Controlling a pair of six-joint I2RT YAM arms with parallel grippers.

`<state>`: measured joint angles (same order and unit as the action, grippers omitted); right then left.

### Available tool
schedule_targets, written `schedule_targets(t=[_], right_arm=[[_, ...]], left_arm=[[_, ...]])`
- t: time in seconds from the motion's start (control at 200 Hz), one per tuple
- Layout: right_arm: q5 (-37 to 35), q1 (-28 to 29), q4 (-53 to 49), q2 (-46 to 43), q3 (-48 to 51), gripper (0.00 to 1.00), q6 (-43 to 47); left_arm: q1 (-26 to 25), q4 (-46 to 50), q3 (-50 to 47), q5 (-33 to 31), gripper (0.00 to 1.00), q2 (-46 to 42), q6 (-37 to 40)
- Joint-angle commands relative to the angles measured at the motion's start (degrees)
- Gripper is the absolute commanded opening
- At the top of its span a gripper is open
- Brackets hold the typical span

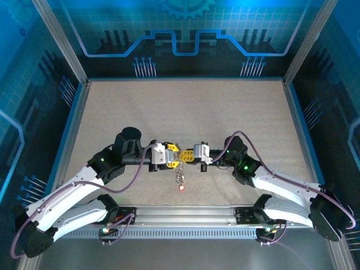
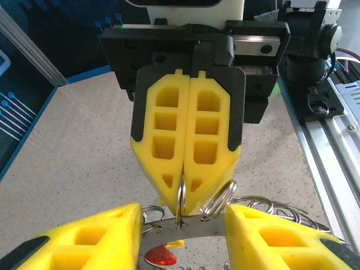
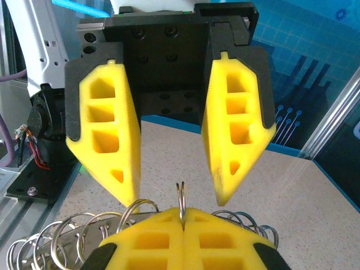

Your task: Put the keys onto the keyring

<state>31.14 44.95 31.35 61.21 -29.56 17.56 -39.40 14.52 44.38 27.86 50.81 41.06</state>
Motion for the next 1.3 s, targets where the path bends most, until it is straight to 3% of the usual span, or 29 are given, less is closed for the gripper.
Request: schedule_targets(t=[0.0,0.215,0.35,0.54,0.74,1.296], right_arm=[[1.1,-0.3,2.8,-0.9,-0.8,0.00,0.3],[1.7,-0.7,2.8,-0.6,-1.1,0.00,0.4],[2.3,-0.8,2.4,-0.1,-1.5,0.00,0.7],[2.1,-0.8,2.4,-0.3,-1.2,0.00,0.6],[1.9,-0.8,2.7,-0.6,-0.8,0.00,0.5],[1.4,-0.8,2.3,-0.5,-0.8,0.00,0.7]], left_arm=[[-0.3,4.1,0.0,-0.4,0.45,-1.8,2.4],[0.4,7.9,1.7,-4.3,0.39,-1.8,5.3],[0.3,3.7,0.2,-5.4,0.37,-1.7,3.9],[0.3,-4.6,-2.8,-1.8,0.30,-2.1,0.2],[0.3,-3.1,-1.8,1.0,0.21,-0.8,1.2],[0.3,-7.6,-1.8,4.4,0.14,1.2,-1.9]])
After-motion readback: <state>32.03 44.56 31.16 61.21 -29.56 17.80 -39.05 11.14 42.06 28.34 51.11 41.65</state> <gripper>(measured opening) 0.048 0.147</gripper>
